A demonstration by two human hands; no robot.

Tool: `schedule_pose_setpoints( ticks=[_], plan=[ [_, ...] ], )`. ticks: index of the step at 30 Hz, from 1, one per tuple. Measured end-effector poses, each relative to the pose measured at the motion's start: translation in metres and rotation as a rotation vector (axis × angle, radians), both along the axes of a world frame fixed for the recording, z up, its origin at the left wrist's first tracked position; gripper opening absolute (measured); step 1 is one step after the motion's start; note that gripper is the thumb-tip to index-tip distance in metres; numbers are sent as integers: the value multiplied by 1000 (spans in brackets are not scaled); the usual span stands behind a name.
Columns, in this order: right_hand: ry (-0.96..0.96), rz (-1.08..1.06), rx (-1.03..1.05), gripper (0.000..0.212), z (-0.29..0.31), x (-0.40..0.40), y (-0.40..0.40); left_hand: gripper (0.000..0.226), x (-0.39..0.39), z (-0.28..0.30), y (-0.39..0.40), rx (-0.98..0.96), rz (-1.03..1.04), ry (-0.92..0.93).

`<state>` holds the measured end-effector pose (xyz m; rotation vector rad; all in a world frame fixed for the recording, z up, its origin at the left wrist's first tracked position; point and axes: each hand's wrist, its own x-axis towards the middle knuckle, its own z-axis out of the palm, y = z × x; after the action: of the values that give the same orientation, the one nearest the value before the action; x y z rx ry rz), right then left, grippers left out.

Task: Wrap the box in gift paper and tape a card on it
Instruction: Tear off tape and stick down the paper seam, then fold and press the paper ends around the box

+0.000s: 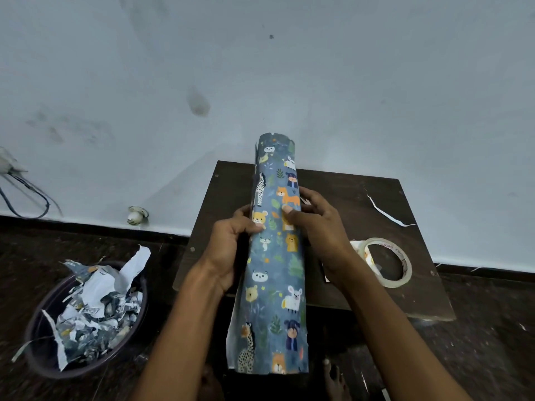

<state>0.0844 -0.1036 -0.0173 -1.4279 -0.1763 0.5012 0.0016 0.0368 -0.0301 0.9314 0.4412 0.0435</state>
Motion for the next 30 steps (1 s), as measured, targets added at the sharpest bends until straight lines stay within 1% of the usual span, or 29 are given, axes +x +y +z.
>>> schedule_pose_setpoints(
  ticks=[2,5,7,10,13,17,19,21,23,24,27,28,30],
  plan=[
    [11,14,26,39,0,0,1,73,0,-3,-1,37,-10,-39],
    [33,35,59,39,4,0,0,76,1,-1,-3,91,-25,-82],
    [9,54,24,39,7,-3,-3,70,4,-1,-7,126,14,-96],
    [-38,102,-42,41,6,-7,-10,52,7,-4,-15,222,151,-55],
    [-82,97,-76,36,3,-11,-19,51,7,-12,-20,379,181,-36],
    [-208,-5,-89,21,-4,-10,-27,36,4,-12,-22,498,192,-142],
    [-272,-50,-97,24,-4,-14,-28,35,3,-10,-24,504,196,-194],
    [-289,-79,-74,21,-3,-18,-28,40,1,-7,-28,478,214,-234],
    [-256,-94,-22,17,-2,-21,-29,48,-3,-6,-33,442,231,-258],
    [-216,-103,9,20,-2,-23,-29,51,-6,-7,-35,415,240,-267],
    [-38,-92,88,42,3,-27,-31,47,-18,-13,-44,326,266,-281],
    [29,-73,115,46,5,-29,-31,46,-24,-16,-48,297,280,-270],
    [127,-29,153,43,8,-32,-34,46,-32,-18,-55,246,319,-238]
  ],
)
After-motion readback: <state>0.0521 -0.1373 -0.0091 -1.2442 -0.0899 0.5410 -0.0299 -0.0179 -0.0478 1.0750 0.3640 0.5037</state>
